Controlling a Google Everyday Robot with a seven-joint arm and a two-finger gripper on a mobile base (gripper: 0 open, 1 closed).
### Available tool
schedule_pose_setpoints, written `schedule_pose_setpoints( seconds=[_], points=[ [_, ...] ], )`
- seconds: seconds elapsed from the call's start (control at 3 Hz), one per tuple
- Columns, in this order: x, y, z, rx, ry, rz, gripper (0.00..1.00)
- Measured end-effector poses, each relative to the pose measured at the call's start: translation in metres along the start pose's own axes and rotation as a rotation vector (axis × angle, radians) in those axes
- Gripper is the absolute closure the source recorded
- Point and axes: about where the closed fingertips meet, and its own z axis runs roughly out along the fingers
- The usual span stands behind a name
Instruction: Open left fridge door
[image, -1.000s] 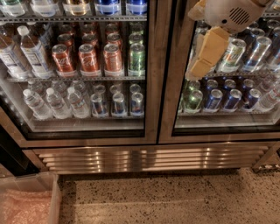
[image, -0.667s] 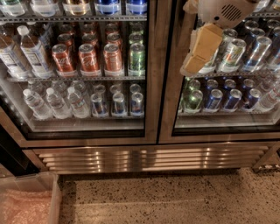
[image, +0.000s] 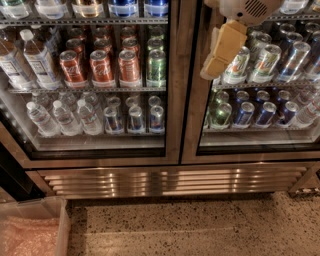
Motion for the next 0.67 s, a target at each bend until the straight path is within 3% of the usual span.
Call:
schedule_pose_setpoints(
  seconds=[0.33,0.67],
  points=[
    [-0.005,0.0,0.006,-0.007,-0.026,0.004,0.0],
    [-0.028,-0.003,0.023,-0.036,-0.096,-0.007,0.0]
  ],
)
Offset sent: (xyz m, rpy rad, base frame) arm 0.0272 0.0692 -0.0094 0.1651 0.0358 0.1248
